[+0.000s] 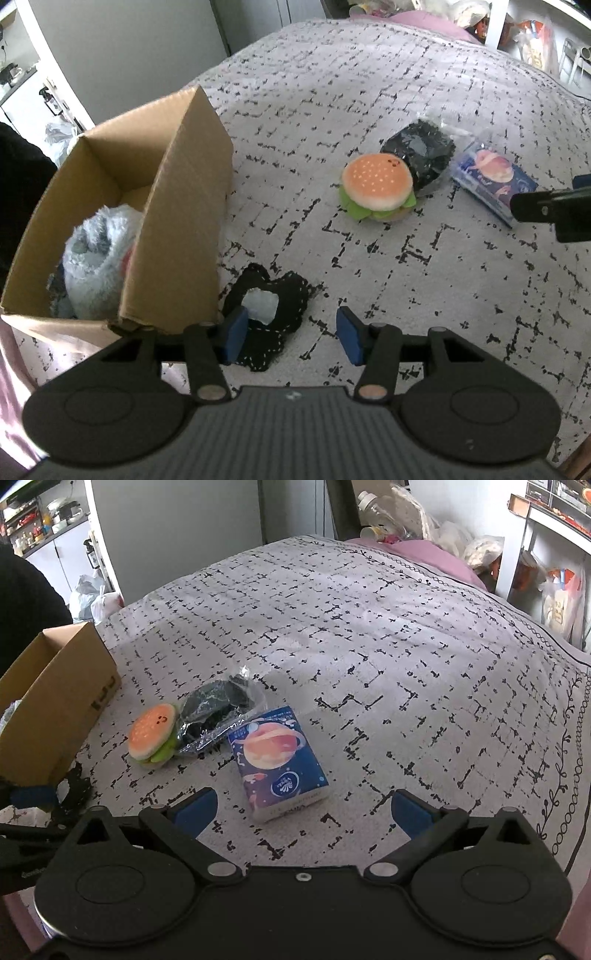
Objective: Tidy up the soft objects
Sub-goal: 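Close the left gripper on the black lace cloth, then close the right gripper on the blue tissue pack while the left gripper holds the cloth, then carry the lace cloth and tissue pack over the box with both grippers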
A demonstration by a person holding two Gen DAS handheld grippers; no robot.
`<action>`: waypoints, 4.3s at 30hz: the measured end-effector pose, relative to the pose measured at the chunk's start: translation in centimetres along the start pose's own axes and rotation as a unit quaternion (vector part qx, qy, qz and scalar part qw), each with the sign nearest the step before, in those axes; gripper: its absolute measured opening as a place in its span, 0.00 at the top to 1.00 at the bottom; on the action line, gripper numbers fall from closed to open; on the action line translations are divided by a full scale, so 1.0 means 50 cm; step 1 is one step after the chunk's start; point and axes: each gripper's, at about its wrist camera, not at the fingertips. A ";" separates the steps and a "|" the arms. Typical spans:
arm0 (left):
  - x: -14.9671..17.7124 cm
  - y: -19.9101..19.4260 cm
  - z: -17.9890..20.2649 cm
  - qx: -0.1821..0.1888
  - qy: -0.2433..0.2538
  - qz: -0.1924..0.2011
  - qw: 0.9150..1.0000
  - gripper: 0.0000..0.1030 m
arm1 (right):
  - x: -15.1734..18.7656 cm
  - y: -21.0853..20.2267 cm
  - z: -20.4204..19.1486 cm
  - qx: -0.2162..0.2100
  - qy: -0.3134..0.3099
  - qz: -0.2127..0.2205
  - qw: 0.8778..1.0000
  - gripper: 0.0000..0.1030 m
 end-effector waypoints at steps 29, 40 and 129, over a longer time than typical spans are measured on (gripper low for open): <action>0.001 -0.023 -0.027 0.142 -0.048 -0.004 0.989 0.74 | 0.010 0.005 0.027 0.004 0.026 -0.024 0.999 0.73; 0.005 0.007 -0.012 0.116 -0.025 -0.018 0.993 0.48 | -0.005 0.025 -0.016 0.046 -0.060 0.022 0.997 0.20; -0.145 -0.141 -0.327 0.151 -0.063 0.088 0.983 0.62 | -0.074 -0.145 -0.199 -0.001 0.110 0.039 0.993 0.69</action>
Point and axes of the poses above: each gripper's, at about its wrist camera, not at the fingertips, and y roughly the way its jaws point, z to its right, x to its underside, and after that the axes turned 1 degree about -y, right-handed
